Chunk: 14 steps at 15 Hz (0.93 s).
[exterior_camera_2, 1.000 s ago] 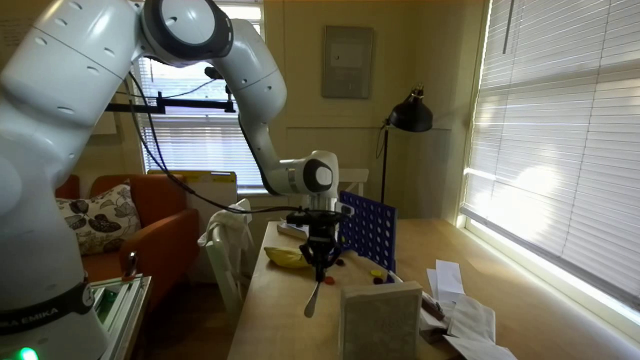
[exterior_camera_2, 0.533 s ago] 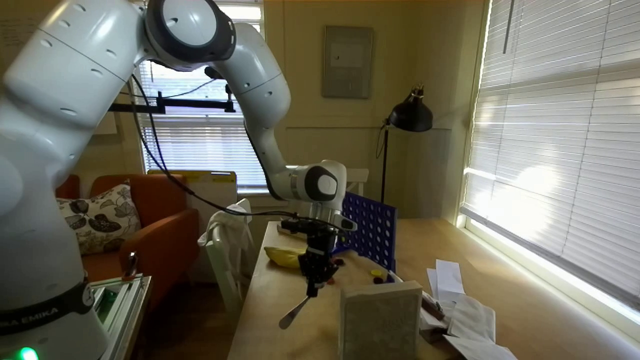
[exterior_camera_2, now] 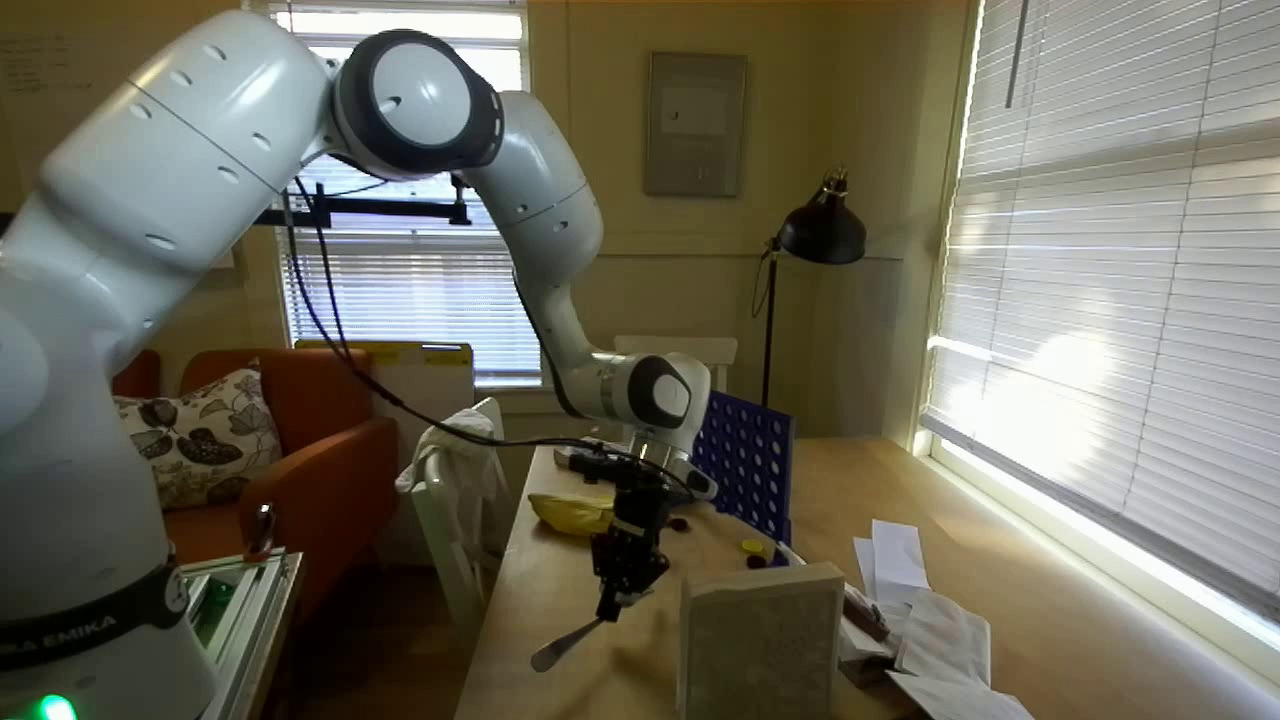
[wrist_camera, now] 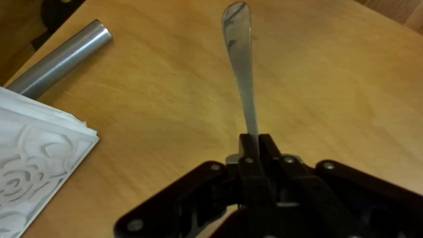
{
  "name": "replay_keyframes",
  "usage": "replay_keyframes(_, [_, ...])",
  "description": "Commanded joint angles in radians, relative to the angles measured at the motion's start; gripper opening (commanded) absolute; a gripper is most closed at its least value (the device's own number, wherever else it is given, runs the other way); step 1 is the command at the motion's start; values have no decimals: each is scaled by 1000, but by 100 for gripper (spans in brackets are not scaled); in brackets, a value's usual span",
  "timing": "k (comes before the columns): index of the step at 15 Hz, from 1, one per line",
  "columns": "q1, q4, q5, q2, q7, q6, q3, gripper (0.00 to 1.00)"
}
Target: Slightly move the yellow pencil case and the fork
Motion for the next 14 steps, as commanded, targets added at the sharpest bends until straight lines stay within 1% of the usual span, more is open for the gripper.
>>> replay_keyframes(1, [21, 92, 9, 75, 19, -11, -19, 2])
replay_keyframes(3, [23, 123, 13, 100, 10, -23, -18, 2])
replay_keyframes(4, [24, 134, 14, 108, 1, -29, -16, 33])
replay_keyframes(5, [25, 138, 13, 109, -6, -27, -13, 34])
replay_keyframes(8, [38, 98, -1, 58, -46, -35, 6, 55])
replay_keyframes(9, [41, 78, -12, 40, -83, -26, 18, 61])
replay_keyframes(10, [45, 38, -30, 8, -127, 8, 33, 69])
replay_keyframes(11, [54, 18, -43, -12, -140, 27, 39, 76])
replay_keyframes(13, [67, -44, -26, -68, -70, 121, 40, 90])
replay_keyframes(14, [66, 54, -11, 14, -99, 49, 33, 71])
